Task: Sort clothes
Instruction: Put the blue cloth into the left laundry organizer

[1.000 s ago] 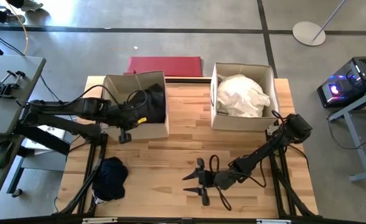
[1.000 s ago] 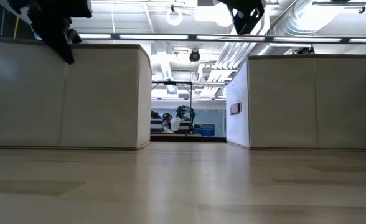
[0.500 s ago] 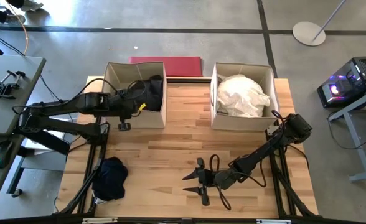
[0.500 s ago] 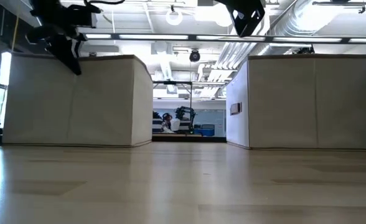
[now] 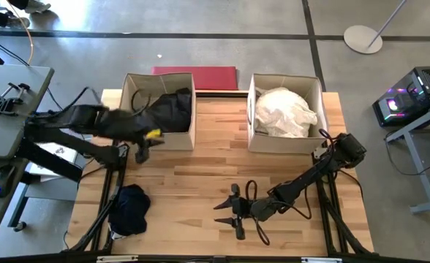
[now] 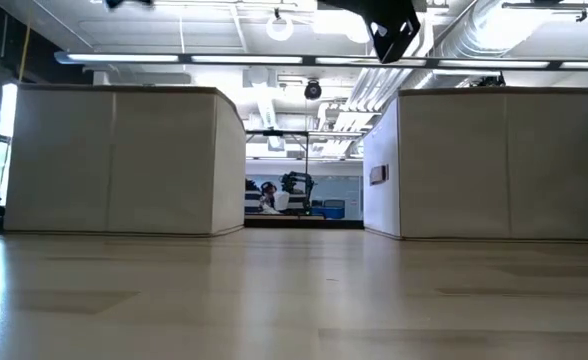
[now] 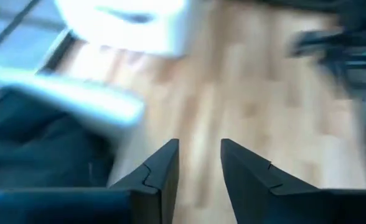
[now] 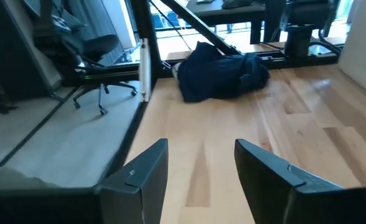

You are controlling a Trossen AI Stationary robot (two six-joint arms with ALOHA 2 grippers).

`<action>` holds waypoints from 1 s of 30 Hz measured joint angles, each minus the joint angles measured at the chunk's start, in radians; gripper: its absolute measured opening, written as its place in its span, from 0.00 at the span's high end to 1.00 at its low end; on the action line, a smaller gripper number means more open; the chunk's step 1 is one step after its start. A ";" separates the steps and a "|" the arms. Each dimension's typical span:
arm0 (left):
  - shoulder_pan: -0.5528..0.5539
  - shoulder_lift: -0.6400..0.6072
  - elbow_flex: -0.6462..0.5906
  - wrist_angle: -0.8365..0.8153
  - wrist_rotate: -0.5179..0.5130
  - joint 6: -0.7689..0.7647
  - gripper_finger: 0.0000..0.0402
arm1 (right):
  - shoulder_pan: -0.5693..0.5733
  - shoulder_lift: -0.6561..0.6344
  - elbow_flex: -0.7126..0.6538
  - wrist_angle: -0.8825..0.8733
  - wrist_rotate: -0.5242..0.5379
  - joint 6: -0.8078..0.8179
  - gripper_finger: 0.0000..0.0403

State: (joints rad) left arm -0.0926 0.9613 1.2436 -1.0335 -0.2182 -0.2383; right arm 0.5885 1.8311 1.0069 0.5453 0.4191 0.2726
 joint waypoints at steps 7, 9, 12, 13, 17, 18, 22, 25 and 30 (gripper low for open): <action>-0.426 0.086 -0.041 -0.013 -0.012 -0.340 0.83 | -0.014 0.045 0.000 -0.004 0.096 -0.061 0.57; -0.526 0.140 -0.063 -0.073 0.000 -0.480 0.86 | -0.027 0.053 0.000 0.004 0.091 -0.070 0.57; -0.643 0.220 -0.099 -0.143 0.087 -0.715 0.88 | -0.044 0.054 0.000 0.003 0.079 -0.072 0.57; -0.676 0.248 -0.114 -0.158 0.124 -0.795 0.88 | -0.049 0.054 0.000 0.004 0.076 -0.072 0.57; -0.793 0.340 -0.183 -0.148 0.161 -1.160 0.86 | -0.061 0.054 0.000 0.003 0.049 -0.082 0.57; -0.815 0.365 -0.199 -0.146 0.176 -1.232 0.85 | -0.064 0.054 0.000 0.003 0.040 -0.090 0.57; -0.870 0.438 -0.258 -0.071 0.247 -1.393 0.76 | -0.065 0.054 0.000 0.003 0.032 -0.098 0.57; -0.887 0.478 -0.319 -0.013 0.230 -1.488 0.66 | -0.065 0.054 0.000 0.002 0.029 -0.098 0.57; -0.881 0.535 -0.456 0.125 0.246 -1.591 0.55 | -0.062 0.054 0.000 0.004 -0.011 -0.093 0.57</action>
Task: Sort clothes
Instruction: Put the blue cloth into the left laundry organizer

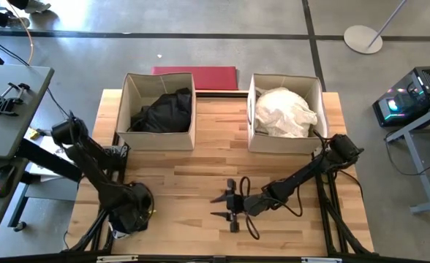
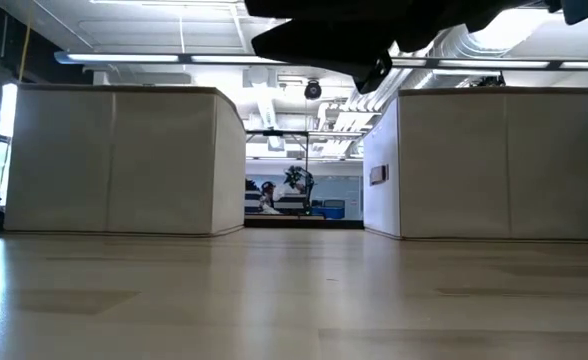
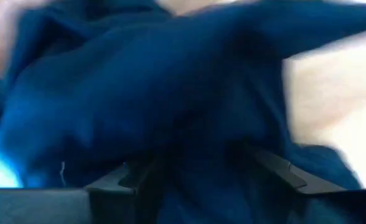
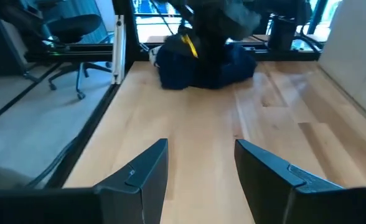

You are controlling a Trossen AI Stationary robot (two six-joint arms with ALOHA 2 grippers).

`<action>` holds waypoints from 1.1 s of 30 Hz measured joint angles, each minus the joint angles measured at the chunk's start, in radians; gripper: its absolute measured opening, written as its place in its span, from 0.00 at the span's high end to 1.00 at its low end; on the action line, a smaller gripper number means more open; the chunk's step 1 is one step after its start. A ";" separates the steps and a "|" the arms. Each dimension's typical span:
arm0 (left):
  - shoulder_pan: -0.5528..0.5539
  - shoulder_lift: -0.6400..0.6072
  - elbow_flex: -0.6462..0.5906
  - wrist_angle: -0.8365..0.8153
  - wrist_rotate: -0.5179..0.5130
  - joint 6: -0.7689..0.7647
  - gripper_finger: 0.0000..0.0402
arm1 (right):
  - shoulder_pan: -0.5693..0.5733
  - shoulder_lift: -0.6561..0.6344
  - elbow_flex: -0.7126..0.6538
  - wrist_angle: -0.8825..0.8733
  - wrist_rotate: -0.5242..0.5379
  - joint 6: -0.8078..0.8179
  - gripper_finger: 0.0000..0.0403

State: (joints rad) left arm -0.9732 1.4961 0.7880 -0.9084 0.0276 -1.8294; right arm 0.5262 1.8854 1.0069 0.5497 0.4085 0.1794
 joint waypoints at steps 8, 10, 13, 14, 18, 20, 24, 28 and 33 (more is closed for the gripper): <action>0.040 0.058 -0.049 0.097 0.056 0.162 0.73 | 0.020 0.000 0.000 0.001 -0.016 0.021 0.57; 0.066 0.054 -0.006 0.038 0.031 0.252 0.89 | 0.024 0.000 0.000 0.001 -0.016 0.021 0.57; 0.120 0.034 0.094 -0.078 -0.110 0.357 0.96 | 0.024 0.000 0.000 0.001 -0.004 0.021 0.57; 0.138 0.022 0.144 -0.113 -0.166 0.396 0.96 | 0.024 0.000 0.000 0.001 0.004 0.021 0.57; 0.219 -0.022 0.379 -0.343 -0.462 0.567 0.99 | 0.023 0.000 0.000 0.001 0.009 0.021 0.57; 0.254 -0.048 0.513 -0.427 -0.669 0.672 0.99 | 0.019 0.000 0.000 0.002 0.009 0.022 0.57; 0.337 -0.091 0.750 -0.567 -1.054 0.919 0.99 | 0.014 0.000 0.000 0.004 0.009 0.028 0.57; 0.490 -0.138 0.914 -0.580 -1.267 1.237 1.00 | 0.011 0.001 0.000 0.008 0.009 0.048 0.57; 0.765 -0.196 0.958 -0.594 -1.299 1.464 1.00 | 0.011 0.001 0.000 0.009 0.010 0.066 0.57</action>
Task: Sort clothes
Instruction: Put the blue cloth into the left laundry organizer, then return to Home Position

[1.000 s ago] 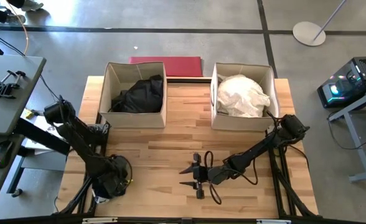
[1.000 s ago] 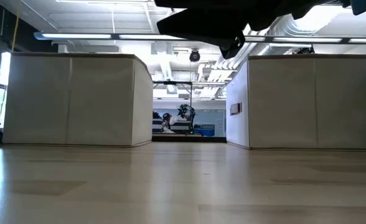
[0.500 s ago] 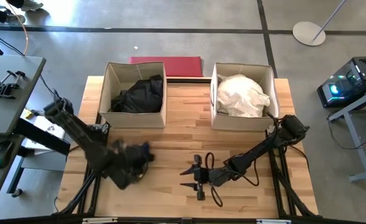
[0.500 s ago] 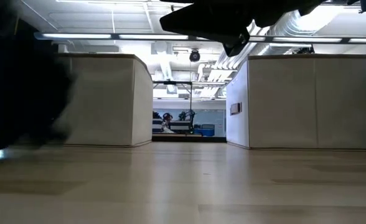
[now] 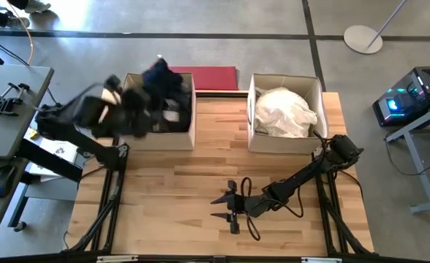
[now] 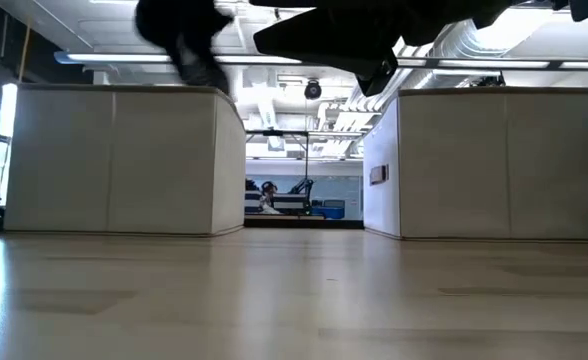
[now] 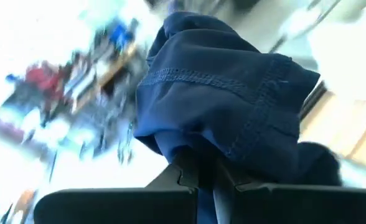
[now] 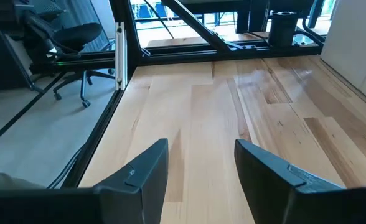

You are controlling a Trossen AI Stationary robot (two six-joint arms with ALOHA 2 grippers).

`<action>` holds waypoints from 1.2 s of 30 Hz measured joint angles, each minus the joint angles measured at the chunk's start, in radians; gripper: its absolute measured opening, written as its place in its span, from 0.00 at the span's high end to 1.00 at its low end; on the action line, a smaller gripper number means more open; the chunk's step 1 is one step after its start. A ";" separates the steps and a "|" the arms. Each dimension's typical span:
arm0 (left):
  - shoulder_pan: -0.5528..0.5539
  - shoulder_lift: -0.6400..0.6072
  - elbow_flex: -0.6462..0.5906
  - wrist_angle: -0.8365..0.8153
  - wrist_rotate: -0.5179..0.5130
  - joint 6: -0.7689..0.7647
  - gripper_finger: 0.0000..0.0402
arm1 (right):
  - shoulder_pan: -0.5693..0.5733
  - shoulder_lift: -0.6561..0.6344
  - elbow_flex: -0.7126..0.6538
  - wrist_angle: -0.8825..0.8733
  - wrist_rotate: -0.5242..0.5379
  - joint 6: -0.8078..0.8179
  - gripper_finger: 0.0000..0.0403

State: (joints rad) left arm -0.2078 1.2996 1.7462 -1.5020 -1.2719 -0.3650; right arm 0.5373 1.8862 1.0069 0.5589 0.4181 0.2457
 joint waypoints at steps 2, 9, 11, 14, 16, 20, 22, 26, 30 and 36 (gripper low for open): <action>0.119 -0.011 0.000 -0.027 0.097 0.008 1.00 | 0.000 0.000 0.000 0.000 0.000 0.000 0.57; 0.432 -0.012 -0.177 0.004 0.456 0.131 1.00 | 0.000 0.000 0.000 0.000 0.000 0.002 0.57; 0.505 -0.011 -0.284 0.110 0.582 0.208 1.00 | 0.000 0.000 0.000 0.000 -0.001 0.016 0.57; 0.600 -0.010 -0.477 0.337 0.815 0.317 1.00 | 0.005 0.000 0.000 0.000 -0.004 0.057 0.57; 0.643 0.001 -0.610 0.546 0.905 0.368 0.99 | 0.010 0.000 0.000 0.000 -0.004 0.073 0.57; 0.718 0.057 -0.734 0.742 0.995 0.395 0.90 | 0.025 0.000 0.000 0.000 -0.004 0.095 0.57; 0.761 0.080 -0.723 0.728 1.027 0.381 0.82 | 0.033 0.000 0.000 0.000 -0.004 0.114 0.57; 0.835 0.090 -0.610 0.572 1.112 0.354 0.65 | 0.042 0.000 0.000 0.001 0.014 0.121 0.57; 0.856 0.069 -0.435 0.391 1.143 0.306 0.56 | 0.042 0.000 0.000 0.003 0.052 0.118 0.57; 0.710 -0.062 -0.336 0.330 1.171 0.249 0.57 | 0.039 -0.009 0.000 -0.008 0.063 0.105 0.57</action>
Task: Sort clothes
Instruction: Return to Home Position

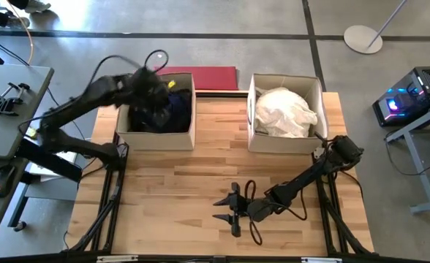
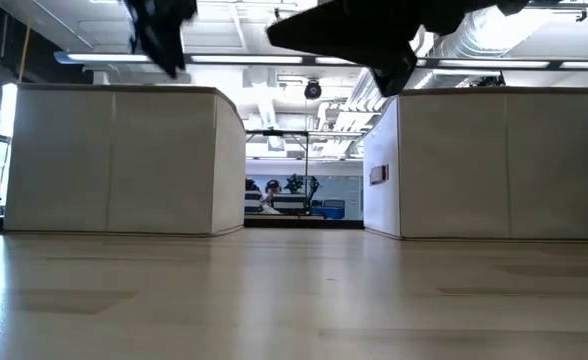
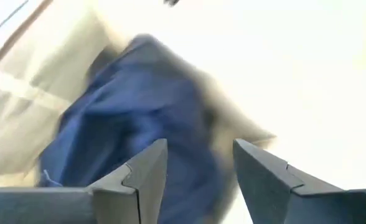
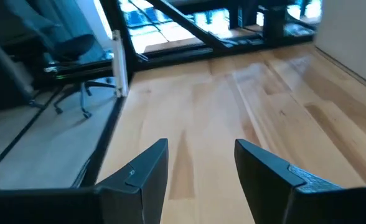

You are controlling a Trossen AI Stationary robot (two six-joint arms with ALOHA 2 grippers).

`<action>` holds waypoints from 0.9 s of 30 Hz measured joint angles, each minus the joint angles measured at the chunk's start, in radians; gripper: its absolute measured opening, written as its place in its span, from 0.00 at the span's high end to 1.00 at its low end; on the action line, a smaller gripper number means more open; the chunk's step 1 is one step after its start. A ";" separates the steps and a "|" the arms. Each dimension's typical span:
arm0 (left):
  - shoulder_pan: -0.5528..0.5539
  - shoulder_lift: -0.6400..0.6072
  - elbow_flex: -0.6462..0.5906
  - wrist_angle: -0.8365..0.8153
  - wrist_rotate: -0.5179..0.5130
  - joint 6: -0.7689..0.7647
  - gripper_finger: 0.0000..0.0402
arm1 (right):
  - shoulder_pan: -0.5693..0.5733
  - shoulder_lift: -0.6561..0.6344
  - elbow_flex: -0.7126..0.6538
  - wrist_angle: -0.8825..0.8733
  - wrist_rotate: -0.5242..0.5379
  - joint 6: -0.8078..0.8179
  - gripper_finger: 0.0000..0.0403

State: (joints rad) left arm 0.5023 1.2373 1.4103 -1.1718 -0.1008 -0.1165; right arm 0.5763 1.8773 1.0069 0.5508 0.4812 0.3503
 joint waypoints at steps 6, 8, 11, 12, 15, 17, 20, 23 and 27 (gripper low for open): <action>-0.394 -0.251 -0.152 0.289 -0.054 -0.145 0.61 | 0.051 -0.197 -0.002 -0.283 0.124 0.055 0.57; -0.544 -0.327 -0.225 0.386 -0.132 -0.173 0.62 | 0.074 -0.291 -0.002 -0.417 0.179 0.060 0.57; -0.740 -0.414 -0.335 0.512 -0.252 -0.210 0.64 | 0.088 -0.448 0.000 -0.640 0.199 0.109 0.58; -0.793 -0.435 -0.371 0.549 -0.287 -0.222 0.64 | 0.087 -0.500 0.000 -0.720 0.198 0.137 0.59; -0.929 -0.474 -0.462 0.646 -0.368 -0.230 0.65 | 0.086 -0.636 -0.006 -0.935 0.192 0.221 0.63; -1.002 -0.480 -0.510 0.688 -0.409 -0.235 0.65 | 0.092 -0.722 -0.035 -1.017 0.192 0.280 0.67; -1.073 -0.475 -0.593 0.789 -0.469 -0.291 0.65 | 0.115 -0.829 -0.134 -1.003 0.200 0.343 0.72; -1.090 -0.471 -0.681 0.960 -0.503 -0.311 0.65 | 0.109 -0.910 -0.307 -0.815 0.140 0.352 0.78; -1.017 -0.484 -0.794 1.120 -0.365 -0.281 0.65 | -0.022 -0.949 -0.565 -0.335 0.086 0.271 0.87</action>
State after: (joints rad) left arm -0.5151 0.7534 0.6162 -0.0520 -0.4657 -0.3976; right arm 0.5542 0.9284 0.4423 0.2157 0.5667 0.6215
